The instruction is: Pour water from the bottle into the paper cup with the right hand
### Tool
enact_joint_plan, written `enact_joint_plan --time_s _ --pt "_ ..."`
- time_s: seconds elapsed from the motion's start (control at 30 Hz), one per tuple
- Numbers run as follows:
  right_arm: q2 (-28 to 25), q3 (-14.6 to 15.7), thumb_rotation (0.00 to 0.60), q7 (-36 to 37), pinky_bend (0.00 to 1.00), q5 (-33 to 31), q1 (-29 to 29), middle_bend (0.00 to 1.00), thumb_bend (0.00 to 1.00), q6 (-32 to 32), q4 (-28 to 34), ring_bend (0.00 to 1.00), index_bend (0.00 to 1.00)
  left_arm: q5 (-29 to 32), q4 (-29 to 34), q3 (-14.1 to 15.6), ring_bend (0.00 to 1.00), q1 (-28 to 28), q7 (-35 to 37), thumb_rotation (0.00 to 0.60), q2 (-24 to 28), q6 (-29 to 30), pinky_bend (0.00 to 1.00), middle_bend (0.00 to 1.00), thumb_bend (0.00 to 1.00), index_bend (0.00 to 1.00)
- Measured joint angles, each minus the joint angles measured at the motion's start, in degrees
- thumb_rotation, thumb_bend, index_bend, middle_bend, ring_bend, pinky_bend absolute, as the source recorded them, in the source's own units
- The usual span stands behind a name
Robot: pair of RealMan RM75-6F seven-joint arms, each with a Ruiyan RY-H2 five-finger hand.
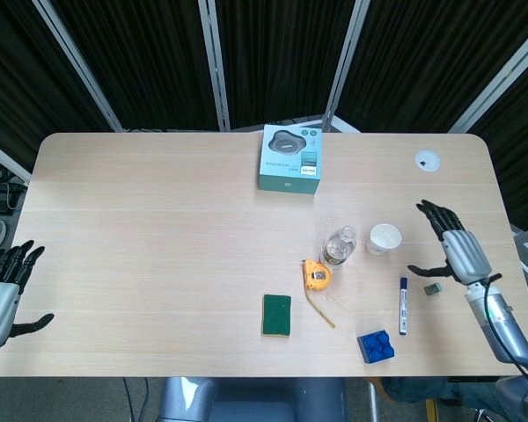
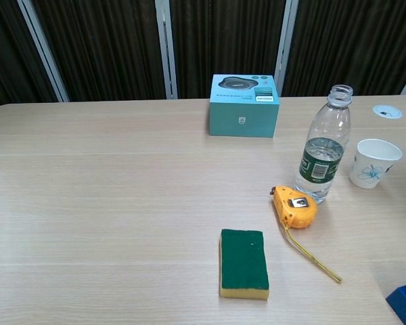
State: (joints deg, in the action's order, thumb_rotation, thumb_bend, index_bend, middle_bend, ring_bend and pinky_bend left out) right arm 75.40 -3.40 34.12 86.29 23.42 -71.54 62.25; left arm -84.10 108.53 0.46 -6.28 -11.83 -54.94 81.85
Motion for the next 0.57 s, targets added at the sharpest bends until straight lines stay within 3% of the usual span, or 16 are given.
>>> enact_joint_plan --time_s 0.17,0.4,0.57 --pt "-3.8 0.1 0.600 -8.3 0.00 -2.1 -4.0 0.00 0.00 -3.8 7.1 0.00 0.00 -1.0 -0.3 -0.3 0.00 0.3 0.1 0.600 -0.1 1.4 0.00 0.00 0.00 0.00" --pt "-10.6 0.2 0.600 -22.7 0.00 -5.1 -9.6 0.00 0.00 -9.4 25.7 0.00 0.00 -2.0 -2.9 -1.3 0.00 0.9 -2.1 0.600 -2.9 4.4 0.00 0.00 0.00 0.00" --pt "-14.4 0.5 0.600 -31.2 0.00 -6.3 -13.1 0.00 0.00 -13.0 35.1 0.00 0.00 -2.5 -3.5 -1.5 0.00 1.0 0.1 0.600 -2.4 4.3 0.00 0.00 0.00 0.00"
